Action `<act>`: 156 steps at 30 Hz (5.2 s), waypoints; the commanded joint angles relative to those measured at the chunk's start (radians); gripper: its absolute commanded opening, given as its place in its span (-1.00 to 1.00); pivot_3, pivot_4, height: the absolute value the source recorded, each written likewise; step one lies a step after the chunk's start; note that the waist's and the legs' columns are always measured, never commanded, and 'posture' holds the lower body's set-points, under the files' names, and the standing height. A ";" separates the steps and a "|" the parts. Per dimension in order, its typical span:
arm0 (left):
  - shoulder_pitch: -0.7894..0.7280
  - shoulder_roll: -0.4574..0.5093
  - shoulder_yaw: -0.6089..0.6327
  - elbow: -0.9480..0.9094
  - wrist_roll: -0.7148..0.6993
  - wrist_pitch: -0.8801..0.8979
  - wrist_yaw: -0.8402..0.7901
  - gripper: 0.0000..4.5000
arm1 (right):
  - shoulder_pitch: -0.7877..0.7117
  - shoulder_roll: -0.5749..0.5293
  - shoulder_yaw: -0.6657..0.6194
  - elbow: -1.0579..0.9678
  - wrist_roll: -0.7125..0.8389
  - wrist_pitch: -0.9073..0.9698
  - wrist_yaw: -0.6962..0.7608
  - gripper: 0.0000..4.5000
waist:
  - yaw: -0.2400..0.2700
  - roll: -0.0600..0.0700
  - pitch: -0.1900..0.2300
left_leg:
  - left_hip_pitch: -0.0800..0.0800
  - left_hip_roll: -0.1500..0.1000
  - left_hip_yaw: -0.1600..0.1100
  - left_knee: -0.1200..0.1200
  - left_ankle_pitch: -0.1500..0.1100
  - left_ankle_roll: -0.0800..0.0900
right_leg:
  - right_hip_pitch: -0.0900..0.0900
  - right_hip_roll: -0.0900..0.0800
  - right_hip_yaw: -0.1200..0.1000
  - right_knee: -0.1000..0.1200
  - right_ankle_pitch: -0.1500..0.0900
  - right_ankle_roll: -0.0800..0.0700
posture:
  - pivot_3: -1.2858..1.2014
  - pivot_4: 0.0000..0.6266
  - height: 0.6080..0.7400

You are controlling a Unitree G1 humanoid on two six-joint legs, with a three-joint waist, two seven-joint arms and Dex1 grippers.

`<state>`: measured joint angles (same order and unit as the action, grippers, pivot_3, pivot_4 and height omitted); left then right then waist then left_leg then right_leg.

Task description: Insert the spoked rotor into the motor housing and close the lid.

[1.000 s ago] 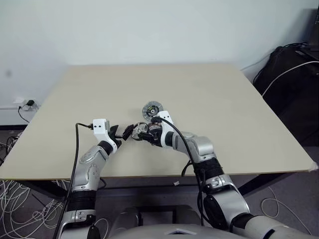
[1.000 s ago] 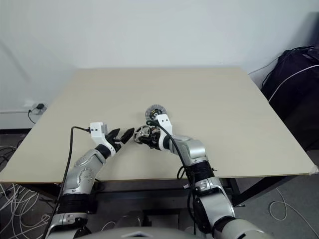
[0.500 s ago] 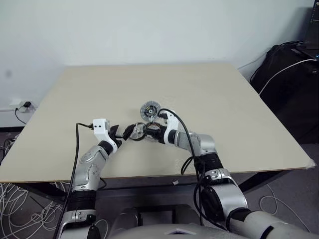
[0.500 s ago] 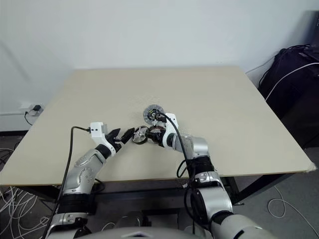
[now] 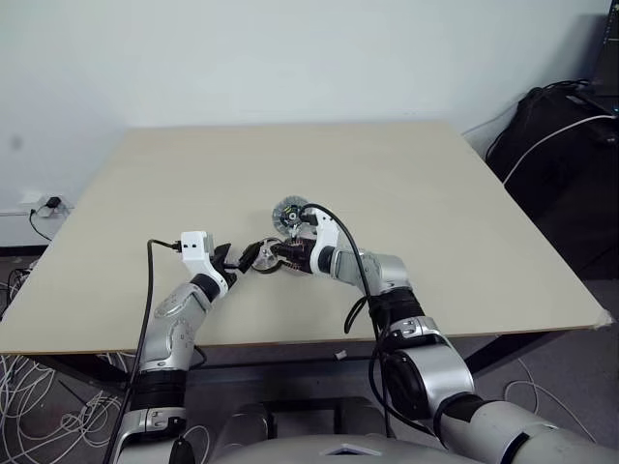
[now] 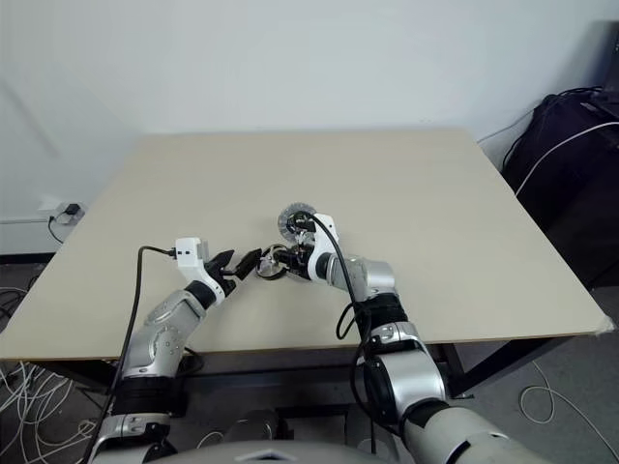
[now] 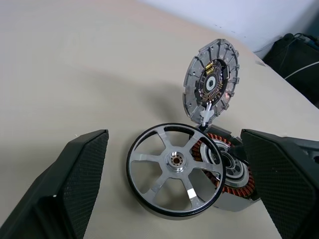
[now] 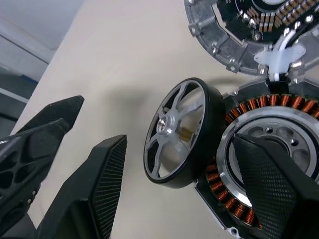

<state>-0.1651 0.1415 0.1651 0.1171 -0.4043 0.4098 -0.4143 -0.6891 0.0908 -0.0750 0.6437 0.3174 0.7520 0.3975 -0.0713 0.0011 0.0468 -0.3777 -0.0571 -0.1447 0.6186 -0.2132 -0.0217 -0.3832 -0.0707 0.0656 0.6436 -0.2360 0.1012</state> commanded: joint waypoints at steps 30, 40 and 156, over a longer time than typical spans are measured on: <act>-0.006 0.007 0.001 -0.049 -0.017 -0.004 -0.008 1.00 | -0.064 0.022 0.011 0.130 -0.029 -0.097 0.034 -0.34 | -0.008 0.000 0.000 | 0.000 0.000 0.000 0.000 0.000 0.000 | 0.000 0.000 0.000 0.000 0.000 0.000 | 0.03 -1.00 1.00; -0.003 0.008 -0.004 -0.052 -0.018 -0.001 -0.013 1.00 | -0.062 0.014 0.002 0.136 -0.028 -0.108 0.032 -0.73 | -0.009 0.001 0.000 | 0.000 0.000 0.000 0.000 0.000 0.000 | 0.000 0.000 0.000 0.000 0.000 0.000 | 0.03 -1.00 1.00; 0.107 0.113 -0.233 -0.158 0.075 -0.058 -0.215 1.00 | -0.016 -0.085 0.298 0.302 -0.366 -0.635 0.095 -0.99 | -0.010 0.005 -0.002 | 0.007 0.001 0.000 -0.003 0.000 0.000 | 0.003 0.001 0.001 0.000 -0.003 -0.005 | 0.03 -1.00 1.00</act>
<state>-0.0505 0.2576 -0.0714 0.0034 -0.3244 0.3618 -0.6328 -0.6960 0.0006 0.2168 0.9296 -0.0357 0.1136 0.4805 -0.0814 0.0059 0.0448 -0.3698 -0.0563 -0.1445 0.6150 -0.2128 -0.0222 -0.3794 -0.0700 0.0665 0.6440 -0.2397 0.0955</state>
